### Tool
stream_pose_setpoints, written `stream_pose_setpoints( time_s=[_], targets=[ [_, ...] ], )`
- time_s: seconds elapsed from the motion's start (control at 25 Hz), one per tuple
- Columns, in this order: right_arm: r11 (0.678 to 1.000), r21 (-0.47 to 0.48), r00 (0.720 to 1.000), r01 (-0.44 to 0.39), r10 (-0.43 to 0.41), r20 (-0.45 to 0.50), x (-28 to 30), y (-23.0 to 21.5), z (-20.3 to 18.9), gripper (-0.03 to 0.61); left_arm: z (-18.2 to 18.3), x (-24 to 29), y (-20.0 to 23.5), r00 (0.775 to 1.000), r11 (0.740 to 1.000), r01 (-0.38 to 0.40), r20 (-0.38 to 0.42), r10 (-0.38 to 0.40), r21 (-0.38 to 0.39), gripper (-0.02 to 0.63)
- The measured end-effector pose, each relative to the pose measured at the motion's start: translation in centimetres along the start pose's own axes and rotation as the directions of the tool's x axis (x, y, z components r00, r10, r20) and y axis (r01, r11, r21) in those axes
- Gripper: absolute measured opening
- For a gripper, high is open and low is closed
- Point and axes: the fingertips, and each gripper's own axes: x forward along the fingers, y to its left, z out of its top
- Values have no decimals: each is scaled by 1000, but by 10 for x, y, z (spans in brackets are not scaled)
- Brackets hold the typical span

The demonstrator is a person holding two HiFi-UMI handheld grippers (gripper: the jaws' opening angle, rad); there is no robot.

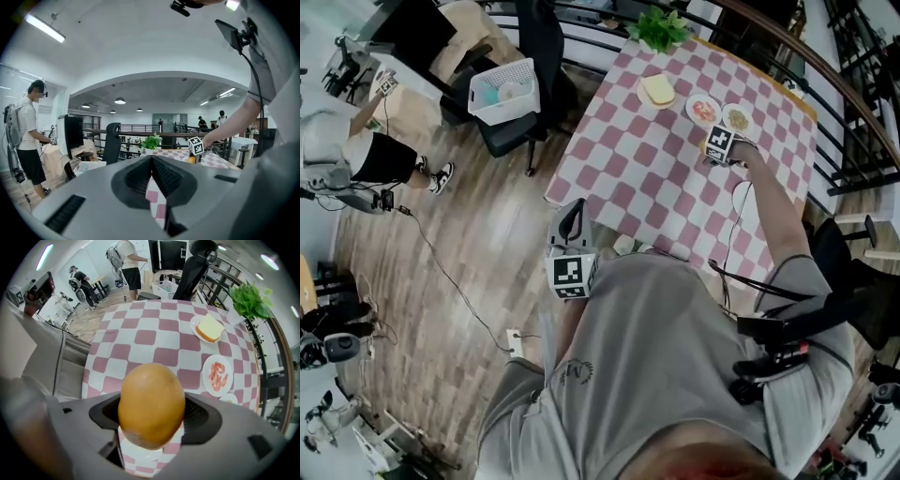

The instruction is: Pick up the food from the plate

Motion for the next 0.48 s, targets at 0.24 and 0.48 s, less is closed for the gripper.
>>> stream_pose_setpoints(
  time_s=[0.24, 0.48],
  targets=[
    [999, -36, 1000, -19, 19, -6, 12, 9, 20, 334, -9, -20, 10, 998, 998, -61, -8, 61, -18, 8],
    [999, -31, 999, -27, 26, -19, 24, 19, 29, 334, 1, -19, 9, 998, 998, -57, 11, 57, -2, 8]
  ],
)
